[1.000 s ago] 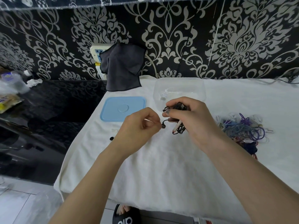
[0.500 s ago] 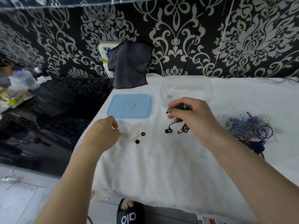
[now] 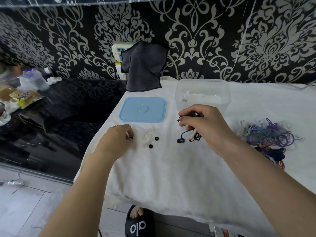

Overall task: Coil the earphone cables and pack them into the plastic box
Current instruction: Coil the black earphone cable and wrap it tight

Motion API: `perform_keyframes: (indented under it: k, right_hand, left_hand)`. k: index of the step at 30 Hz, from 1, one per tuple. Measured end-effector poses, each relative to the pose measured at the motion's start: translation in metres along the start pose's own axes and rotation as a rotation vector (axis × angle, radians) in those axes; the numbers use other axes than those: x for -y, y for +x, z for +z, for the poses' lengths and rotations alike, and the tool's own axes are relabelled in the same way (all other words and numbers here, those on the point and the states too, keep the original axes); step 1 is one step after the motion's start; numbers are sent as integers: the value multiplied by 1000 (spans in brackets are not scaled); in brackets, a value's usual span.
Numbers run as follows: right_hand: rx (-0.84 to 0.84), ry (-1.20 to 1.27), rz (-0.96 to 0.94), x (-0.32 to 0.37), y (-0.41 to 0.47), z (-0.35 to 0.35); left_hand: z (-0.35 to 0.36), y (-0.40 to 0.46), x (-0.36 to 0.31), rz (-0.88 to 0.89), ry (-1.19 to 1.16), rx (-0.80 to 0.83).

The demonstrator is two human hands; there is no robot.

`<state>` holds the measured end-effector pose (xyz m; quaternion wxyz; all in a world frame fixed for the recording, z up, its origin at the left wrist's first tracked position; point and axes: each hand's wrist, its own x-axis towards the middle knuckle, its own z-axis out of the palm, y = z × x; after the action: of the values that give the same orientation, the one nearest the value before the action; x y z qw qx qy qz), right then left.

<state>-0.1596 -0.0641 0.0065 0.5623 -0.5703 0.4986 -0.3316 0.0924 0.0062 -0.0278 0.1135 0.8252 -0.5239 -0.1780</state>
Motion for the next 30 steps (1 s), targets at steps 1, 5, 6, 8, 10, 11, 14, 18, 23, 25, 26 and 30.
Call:
perform_keyframes:
  k: [1,5,6,8,10,11,14,18,23,25,26,30]
  right_hand:
    - [-3,2,0,0,0,0]
    - [-1,19,3,0,0,0]
    - [-1,26,2,0,0,0]
    - [-5,40,0,0,0,0]
    - [-1,50,-2,0,1,0]
    - [4,55,-6,0,1,0]
    - [9,67,-22,1,-1,1]
    - [15,77,-48,2,-2,-2]
    - [-22,74,-62,4,0,-6]
    - [-24,80,-60,4,1,-6]
    - [-21,79,-56,4,1,-6]
    - [-21,66,-44,3,1,-7]
  left_hand:
    - [0,0,0,5,-2,0]
    - [-4,-1,-4,24,37,-29]
    - [-6,-1,-7,42,26,-61]
    - [-9,-3,-19,99,-82,-129]
    - [-11,-8,-38,169,-236,-160]
    - [-10,-12,-49,205,-307,-153]
    - [-4,-19,-75,296,-460,-51]
    - [3,-22,-92,356,-552,23]
    - [1,-18,-96,356,-632,33]
    - [1,-17,-97,373,-634,51]
    - [1,-17,-98,379,-634,60]
    - [1,-17,-101,390,-645,73]
